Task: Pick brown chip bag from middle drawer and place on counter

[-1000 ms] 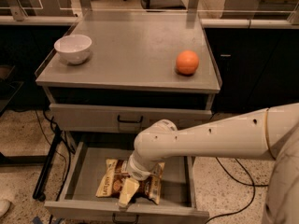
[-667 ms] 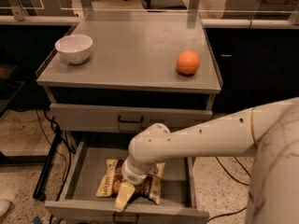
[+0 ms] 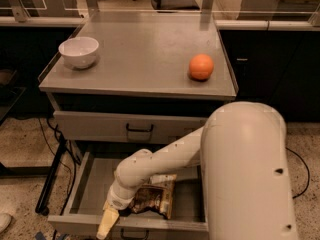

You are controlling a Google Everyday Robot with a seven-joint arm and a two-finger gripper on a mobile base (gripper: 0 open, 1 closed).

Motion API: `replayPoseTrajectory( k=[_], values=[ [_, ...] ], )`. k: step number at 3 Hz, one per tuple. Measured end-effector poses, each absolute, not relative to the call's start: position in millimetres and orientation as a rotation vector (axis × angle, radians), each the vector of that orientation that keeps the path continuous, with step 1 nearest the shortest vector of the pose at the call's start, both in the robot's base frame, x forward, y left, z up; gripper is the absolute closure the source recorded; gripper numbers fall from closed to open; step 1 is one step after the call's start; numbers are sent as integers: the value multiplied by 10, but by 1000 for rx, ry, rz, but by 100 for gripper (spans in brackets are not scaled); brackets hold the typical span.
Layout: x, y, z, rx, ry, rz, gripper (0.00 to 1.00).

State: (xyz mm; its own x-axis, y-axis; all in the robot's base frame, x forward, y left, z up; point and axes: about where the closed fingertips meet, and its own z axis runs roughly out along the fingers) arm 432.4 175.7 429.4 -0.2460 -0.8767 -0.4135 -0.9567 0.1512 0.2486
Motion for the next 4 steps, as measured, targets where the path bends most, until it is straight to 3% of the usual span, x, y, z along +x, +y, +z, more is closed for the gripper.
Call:
replayPoseTrajectory(
  k=[1, 3, 4],
  values=[
    [4276, 1771, 4212, -1821, 2240, 730, 0],
    [5018, 1602, 4558, -1767, 2199, 641, 0],
    [5029, 1600, 4557, -1765, 2199, 640, 0]
  ],
)
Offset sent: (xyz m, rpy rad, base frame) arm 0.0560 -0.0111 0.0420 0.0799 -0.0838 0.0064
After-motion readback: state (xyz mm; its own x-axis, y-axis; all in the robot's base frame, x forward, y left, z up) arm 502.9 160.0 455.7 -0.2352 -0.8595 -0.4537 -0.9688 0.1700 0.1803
